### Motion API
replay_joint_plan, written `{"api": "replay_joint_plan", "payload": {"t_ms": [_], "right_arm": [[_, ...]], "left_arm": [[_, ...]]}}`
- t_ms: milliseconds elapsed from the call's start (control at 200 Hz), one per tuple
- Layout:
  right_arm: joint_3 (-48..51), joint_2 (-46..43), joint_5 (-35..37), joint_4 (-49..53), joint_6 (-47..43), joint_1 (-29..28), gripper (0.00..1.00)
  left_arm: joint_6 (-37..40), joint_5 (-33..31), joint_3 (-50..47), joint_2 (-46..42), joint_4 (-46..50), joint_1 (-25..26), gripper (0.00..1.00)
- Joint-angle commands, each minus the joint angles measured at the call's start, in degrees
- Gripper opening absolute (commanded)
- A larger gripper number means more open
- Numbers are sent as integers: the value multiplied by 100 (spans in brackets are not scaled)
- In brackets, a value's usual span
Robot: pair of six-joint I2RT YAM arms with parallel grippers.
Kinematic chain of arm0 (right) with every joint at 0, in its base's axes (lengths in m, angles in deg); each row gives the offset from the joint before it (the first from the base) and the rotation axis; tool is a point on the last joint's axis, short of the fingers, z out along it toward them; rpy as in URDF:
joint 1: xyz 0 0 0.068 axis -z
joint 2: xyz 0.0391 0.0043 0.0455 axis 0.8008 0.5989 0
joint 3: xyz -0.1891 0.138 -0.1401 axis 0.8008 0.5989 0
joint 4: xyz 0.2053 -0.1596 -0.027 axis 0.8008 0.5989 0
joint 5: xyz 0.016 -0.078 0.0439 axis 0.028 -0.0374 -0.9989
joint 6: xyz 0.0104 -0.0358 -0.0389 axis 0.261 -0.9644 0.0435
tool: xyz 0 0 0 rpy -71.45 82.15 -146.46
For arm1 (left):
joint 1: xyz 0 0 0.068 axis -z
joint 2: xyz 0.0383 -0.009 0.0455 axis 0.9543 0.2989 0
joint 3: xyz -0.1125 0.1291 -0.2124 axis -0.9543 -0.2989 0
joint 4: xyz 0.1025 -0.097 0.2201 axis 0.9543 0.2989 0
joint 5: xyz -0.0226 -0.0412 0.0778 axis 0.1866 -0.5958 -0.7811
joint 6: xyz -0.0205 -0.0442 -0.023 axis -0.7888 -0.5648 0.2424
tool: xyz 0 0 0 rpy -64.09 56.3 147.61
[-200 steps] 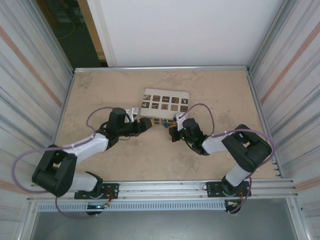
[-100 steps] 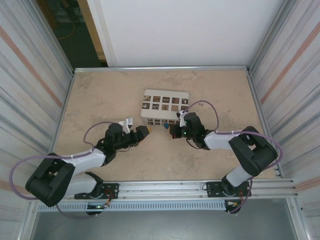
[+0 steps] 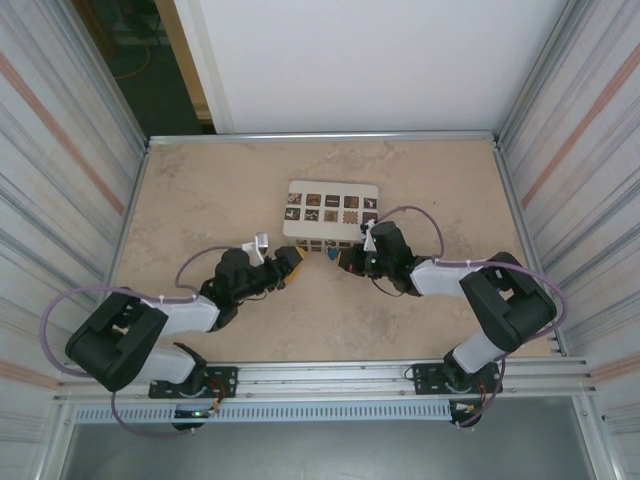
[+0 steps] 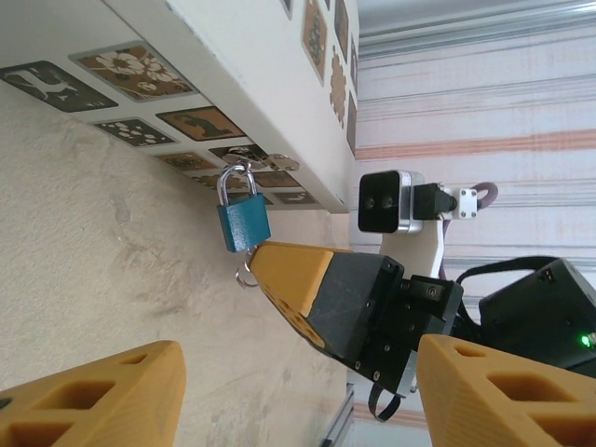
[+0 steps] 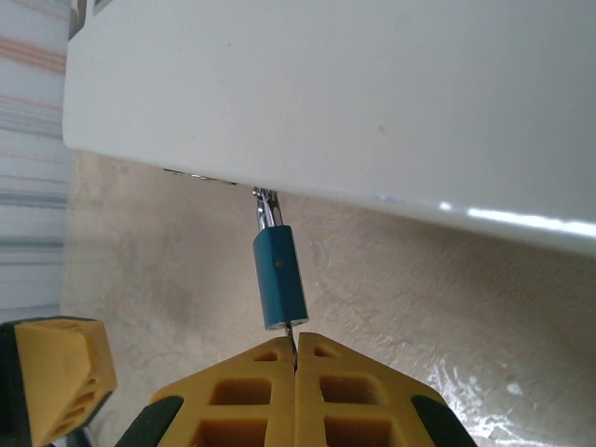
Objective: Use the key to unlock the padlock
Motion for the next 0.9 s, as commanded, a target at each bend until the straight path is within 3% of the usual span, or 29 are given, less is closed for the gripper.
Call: {"api": "replay_joint_plan", "payload": {"t_ms": [0,286,892], "right_arm": [[143,-259,80,92,631,-149,0],[316,-486,200,6,1235,-238,0],[359,-557,338,33,1326,-298,0]], "left_arm": [[-262,-59,-9,257,-591,70,65],[-551,127,257,1371,-1765,201,58],[-1064,-230,607,2427,-2393,538,52]]}}
